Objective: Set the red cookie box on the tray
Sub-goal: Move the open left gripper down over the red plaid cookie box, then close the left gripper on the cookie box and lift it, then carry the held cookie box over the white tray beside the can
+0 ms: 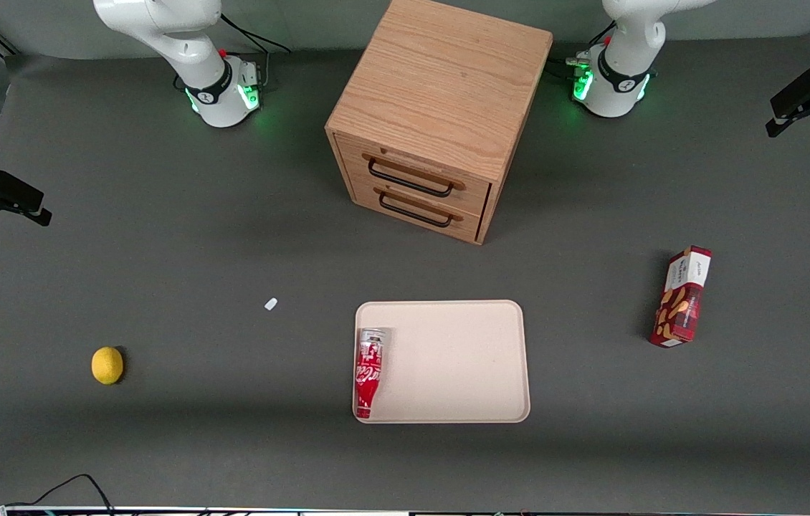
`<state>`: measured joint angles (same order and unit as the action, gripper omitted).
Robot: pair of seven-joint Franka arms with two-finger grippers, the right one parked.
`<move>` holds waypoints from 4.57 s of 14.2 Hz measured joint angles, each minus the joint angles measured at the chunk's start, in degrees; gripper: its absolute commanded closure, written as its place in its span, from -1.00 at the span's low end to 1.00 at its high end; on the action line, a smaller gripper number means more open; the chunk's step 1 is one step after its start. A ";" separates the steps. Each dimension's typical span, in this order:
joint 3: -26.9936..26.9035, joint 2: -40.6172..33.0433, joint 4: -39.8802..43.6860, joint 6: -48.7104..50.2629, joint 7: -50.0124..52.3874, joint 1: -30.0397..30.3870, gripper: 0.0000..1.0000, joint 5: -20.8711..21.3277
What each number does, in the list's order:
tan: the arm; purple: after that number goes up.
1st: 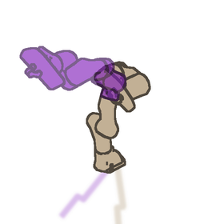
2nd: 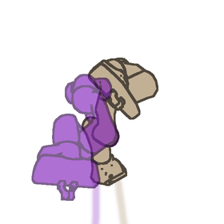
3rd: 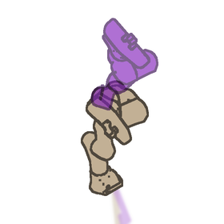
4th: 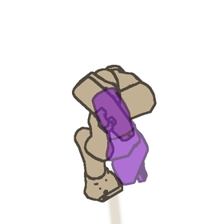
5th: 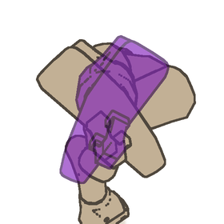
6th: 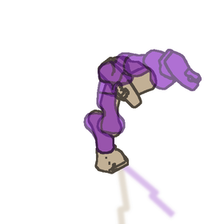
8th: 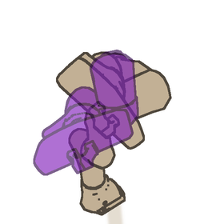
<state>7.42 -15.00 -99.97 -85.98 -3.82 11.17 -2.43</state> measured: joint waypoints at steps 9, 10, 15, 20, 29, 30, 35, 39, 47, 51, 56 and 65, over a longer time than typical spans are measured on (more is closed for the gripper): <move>0.27 3.08 -0.26 -0.09 -4.28 0.02 -1.00 0.06; 0.34 4.58 -0.36 -0.19 -5.30 0.03 -1.00 0.09; 0.39 12.48 -1.65 -6.96 -6.27 0.20 -1.00 2.77; 0.36 16.80 -9.76 -22.63 -9.35 1.19 -1.00 5.41; 0.46 25.84 -21.17 -47.61 -14.21 1.25 -1.00 8.83; 0.52 26.75 -21.56 -48.95 -14.57 1.24 -1.00 8.89; 0.64 32.64 -22.49 -57.25 -15.98 1.19 -1.00 9.08; 0.72 35.88 -22.50 -60.10 -16.15 1.11 -0.94 9.13; -0.11 36.27 -22.52 -60.06 -16.28 1.12 1.00 9.14; -0.10 36.27 -22.46 -59.98 -16.27 1.05 1.00 9.14; -0.09 34.16 -16.83 -50.89 -16.26 1.04 1.00 9.12; 0.39 29.19 4.89 -22.57 -12.44 -2.22 1.00 2.30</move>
<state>7.82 14.19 -95.09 -108.55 -16.25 8.95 -0.14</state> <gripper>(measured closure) 0.859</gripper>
